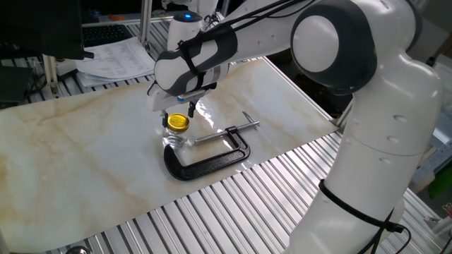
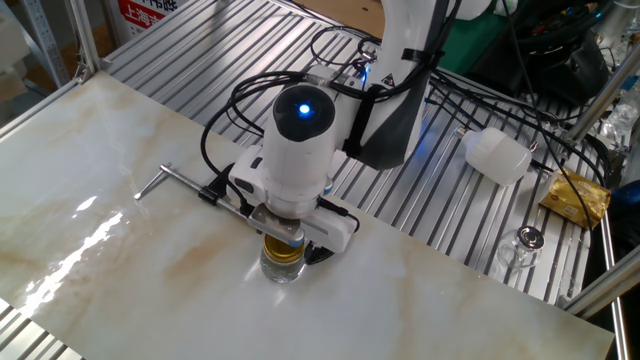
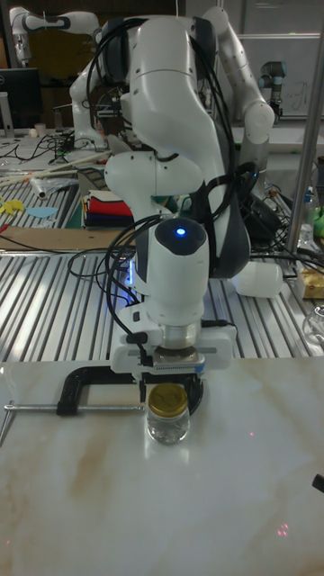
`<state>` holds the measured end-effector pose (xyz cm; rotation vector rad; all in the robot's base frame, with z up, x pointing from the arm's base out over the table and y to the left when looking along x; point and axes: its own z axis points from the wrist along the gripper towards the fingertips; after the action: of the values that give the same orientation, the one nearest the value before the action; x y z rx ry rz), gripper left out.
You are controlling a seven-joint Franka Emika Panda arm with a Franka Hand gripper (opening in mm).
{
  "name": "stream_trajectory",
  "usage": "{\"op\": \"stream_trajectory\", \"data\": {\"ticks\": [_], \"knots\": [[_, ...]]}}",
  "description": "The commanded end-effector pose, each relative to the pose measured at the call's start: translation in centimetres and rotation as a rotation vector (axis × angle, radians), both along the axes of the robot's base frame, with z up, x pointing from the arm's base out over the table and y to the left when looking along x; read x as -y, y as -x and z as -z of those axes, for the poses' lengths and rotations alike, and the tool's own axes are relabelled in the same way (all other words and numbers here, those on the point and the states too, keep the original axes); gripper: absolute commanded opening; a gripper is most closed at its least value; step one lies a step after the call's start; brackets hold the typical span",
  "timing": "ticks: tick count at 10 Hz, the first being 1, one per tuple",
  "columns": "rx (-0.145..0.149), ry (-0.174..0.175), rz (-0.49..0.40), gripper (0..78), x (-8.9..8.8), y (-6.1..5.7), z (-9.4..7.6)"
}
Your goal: Screw the lid onto the jar
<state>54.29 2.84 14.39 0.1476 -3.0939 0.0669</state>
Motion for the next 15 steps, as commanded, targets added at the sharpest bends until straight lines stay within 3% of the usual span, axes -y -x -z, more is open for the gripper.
{"op": "stream_trajectory", "data": {"ticks": [1,15], "knots": [[-0.001,0.002,-0.008,77.4,0.13,-0.14,-0.09],[-0.004,-0.028,-0.002,77.4,0.37,0.21,0.61]]}}
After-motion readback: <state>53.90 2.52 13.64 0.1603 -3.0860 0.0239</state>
